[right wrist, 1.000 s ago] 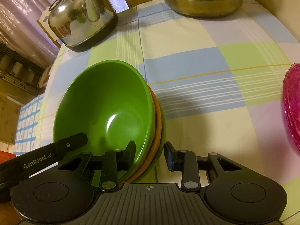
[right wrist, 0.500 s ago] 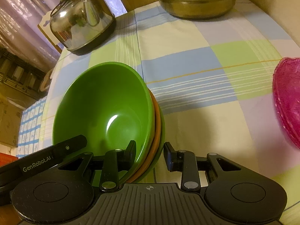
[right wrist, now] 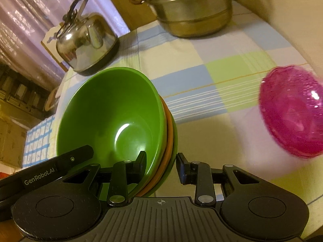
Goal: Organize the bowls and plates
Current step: 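Lift the bowl stack with both grippers and carry it over the pink plates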
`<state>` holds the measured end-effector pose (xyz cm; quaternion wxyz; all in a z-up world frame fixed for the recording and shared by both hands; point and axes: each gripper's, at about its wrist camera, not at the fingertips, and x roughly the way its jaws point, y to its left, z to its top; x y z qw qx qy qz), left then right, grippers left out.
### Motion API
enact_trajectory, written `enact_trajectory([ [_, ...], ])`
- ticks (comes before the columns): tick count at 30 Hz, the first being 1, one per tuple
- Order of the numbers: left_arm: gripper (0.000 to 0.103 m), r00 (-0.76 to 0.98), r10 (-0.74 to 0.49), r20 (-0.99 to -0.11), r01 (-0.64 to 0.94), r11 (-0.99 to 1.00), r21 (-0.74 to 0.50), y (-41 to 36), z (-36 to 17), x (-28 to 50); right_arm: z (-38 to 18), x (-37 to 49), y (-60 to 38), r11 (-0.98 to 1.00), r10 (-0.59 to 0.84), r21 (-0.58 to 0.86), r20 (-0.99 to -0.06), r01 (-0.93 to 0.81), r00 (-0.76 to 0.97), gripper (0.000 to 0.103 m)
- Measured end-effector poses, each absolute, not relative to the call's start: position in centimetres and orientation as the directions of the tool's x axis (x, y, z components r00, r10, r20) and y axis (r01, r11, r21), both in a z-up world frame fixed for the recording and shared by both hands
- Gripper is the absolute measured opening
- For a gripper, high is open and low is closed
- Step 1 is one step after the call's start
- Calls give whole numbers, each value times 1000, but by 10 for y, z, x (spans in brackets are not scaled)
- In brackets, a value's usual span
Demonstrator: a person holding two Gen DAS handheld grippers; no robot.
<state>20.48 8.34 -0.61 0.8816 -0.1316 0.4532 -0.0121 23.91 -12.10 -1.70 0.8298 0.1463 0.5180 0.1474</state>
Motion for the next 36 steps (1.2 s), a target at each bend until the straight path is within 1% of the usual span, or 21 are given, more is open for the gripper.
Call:
enact_trajectory([
  [11, 21, 590, -207, -780, 0, 967, -256, 12, 13, 214, 7, 230, -190, 920, 352, 390, -803, -22, 482, 32],
  [21, 21, 575, -283, -768, 98, 955, -278, -71, 21, 242, 20, 231, -270, 924, 284, 376, -798, 71, 532, 32],
  [29, 22, 542, -322, -776, 150, 946, -287, -125, 10, 264, 23, 242, -322, 926, 229, 354, -801, 129, 553, 32],
  [36, 21, 510, -334, -793, 172, 943, -287, -153, -9, 282, 12, 250, -352, 925, 197, 339, -813, 171, 548, 32],
])
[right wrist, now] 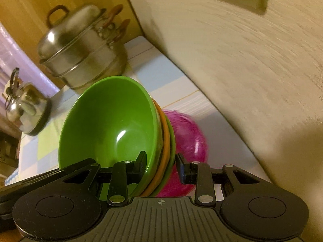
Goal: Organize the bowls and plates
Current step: 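Lift the bowl stack with both grippers and carry it over the pink plates, then lower the bowl stack onto the pink plates and open both grippers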
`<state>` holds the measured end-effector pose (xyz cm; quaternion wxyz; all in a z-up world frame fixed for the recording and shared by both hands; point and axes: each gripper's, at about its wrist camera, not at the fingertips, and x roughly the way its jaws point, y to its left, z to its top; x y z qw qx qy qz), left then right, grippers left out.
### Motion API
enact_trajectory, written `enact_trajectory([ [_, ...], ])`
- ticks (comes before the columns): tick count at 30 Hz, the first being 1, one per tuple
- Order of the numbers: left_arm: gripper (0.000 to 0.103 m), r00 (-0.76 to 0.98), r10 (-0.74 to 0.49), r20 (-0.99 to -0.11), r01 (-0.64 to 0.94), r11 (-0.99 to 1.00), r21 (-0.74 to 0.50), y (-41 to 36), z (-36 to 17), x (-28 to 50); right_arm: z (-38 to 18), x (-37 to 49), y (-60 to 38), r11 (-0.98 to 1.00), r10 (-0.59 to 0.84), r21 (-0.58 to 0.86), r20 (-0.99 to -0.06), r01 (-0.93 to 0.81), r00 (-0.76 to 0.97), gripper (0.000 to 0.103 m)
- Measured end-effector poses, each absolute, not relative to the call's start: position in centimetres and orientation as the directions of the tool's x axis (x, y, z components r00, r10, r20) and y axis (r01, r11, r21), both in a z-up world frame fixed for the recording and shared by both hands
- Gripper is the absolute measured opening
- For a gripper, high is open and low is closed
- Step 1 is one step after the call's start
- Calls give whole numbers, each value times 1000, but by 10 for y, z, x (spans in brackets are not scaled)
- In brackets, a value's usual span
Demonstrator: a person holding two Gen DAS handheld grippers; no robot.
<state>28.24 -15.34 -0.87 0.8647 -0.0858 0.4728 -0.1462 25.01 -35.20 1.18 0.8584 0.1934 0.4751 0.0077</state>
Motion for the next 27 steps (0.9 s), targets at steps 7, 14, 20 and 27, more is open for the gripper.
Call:
enact_trajectory([
  [7, 21, 490, -329, -807, 180, 944, -276, -168, -24, 295, -9, 259, -371, 918, 201, 346, -827, 194, 524, 32],
  [14, 21, 482, -319, -816, 177, 948, -266, -171, -39, 304, -29, 269, -377, 912, 214, 358, -833, 202, 510, 32],
  [20, 21, 488, -308, -817, 176, 951, -253, -171, -45, 307, -42, 276, -376, 908, 227, 368, -835, 201, 501, 32],
  [27, 21, 492, -318, -810, 183, 948, -261, -168, -46, 309, -45, 279, -371, 915, 221, 356, -835, 190, 504, 32],
])
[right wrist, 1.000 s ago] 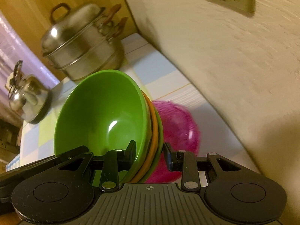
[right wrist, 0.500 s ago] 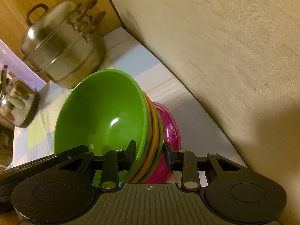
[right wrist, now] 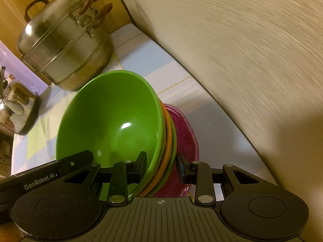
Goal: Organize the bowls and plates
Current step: 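Lower the bowl stack onto the pink plates and open both grippers, then withdraw both grippers away from the stacked bowls and plates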
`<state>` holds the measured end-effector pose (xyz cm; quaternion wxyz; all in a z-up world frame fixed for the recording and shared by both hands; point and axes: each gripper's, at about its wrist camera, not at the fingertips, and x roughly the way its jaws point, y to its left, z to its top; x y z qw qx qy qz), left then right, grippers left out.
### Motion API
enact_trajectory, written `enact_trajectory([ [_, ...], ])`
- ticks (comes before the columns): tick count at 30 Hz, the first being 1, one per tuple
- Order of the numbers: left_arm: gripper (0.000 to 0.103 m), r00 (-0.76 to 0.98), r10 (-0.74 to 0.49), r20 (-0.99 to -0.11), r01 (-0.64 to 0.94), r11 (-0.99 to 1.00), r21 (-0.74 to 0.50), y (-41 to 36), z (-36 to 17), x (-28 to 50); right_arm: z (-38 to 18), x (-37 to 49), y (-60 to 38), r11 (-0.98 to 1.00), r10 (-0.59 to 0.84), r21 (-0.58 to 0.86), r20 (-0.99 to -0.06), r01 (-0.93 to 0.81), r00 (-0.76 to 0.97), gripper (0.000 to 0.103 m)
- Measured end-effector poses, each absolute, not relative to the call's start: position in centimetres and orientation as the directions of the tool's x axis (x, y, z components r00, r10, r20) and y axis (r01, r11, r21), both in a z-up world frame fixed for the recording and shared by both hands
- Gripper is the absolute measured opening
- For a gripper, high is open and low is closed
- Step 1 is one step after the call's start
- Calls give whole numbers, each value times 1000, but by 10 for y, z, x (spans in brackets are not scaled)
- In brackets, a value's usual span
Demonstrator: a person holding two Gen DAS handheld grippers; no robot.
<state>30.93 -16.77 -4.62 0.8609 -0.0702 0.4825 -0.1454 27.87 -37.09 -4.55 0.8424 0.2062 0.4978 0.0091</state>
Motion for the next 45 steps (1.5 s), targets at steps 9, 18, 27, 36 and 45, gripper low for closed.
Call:
enact_trajectory([
  [9, 26, 500, -335, -799, 189, 942, -276, -166, -44, 307, -45, 279, -372, 911, 230, 365, -834, 190, 502, 34],
  [18, 39, 550, -318, -772, 176, 948, -265, -153, -29, 293, -29, 265, -376, 895, 228, 400, -789, 196, 570, 68],
  [27, 59, 615, -329, -716, 144, 940, -309, -126, 4, 255, 3, 234, -373, 895, 230, 413, -755, 172, 614, 71],
  [36, 84, 641, -292, -710, 124, 952, -280, -110, 22, 201, 26, 191, -362, 890, 241, 428, -734, 158, 635, 73],
  [45, 95, 661, -229, -714, 86, 969, -231, -91, 22, 145, 34, 140, -338, 917, 222, 380, -741, 123, 634, 75],
])
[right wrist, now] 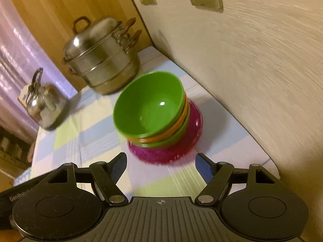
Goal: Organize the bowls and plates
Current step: 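Withdraw both grippers away from the stacked bowls and plates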
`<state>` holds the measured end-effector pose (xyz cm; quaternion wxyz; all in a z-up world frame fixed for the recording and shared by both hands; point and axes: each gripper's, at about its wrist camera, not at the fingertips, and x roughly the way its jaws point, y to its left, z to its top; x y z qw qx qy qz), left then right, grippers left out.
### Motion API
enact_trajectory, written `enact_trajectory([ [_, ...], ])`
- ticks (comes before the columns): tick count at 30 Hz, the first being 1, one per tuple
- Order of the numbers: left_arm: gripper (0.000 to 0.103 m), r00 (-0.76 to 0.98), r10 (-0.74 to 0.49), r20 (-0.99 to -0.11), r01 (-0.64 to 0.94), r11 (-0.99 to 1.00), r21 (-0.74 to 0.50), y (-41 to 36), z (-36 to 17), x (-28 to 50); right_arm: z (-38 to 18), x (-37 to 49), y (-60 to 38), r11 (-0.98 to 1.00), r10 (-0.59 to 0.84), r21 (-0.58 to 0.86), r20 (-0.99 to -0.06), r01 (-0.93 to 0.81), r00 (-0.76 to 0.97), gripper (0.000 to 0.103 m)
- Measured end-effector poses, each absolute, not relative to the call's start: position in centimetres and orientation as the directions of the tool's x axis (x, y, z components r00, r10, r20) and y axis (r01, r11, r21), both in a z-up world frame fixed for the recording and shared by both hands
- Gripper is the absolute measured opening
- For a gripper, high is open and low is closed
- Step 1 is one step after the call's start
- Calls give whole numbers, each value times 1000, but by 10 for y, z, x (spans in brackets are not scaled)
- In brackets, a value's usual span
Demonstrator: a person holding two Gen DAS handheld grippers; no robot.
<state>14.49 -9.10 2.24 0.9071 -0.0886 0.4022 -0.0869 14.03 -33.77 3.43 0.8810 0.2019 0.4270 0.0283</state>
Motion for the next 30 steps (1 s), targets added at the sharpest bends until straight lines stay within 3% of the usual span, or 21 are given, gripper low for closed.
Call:
enact_trajectory([
  [10, 99, 695, -162, -700, 62, 984, -166, -80, 26, 91, 32, 86, -317, 942, 193, 322, -748, 92, 635, 75],
  [17, 99, 694, -188, -695, 41, 974, -222, -68, 27, 59, 31, 58, -306, 954, 169, 288, -741, 81, 650, 75],
  [30, 99, 683, -126, -719, 54, 991, -122, -72, 20, 26, 32, 19, -294, 976, 146, 216, -733, 23, 665, 75],
])
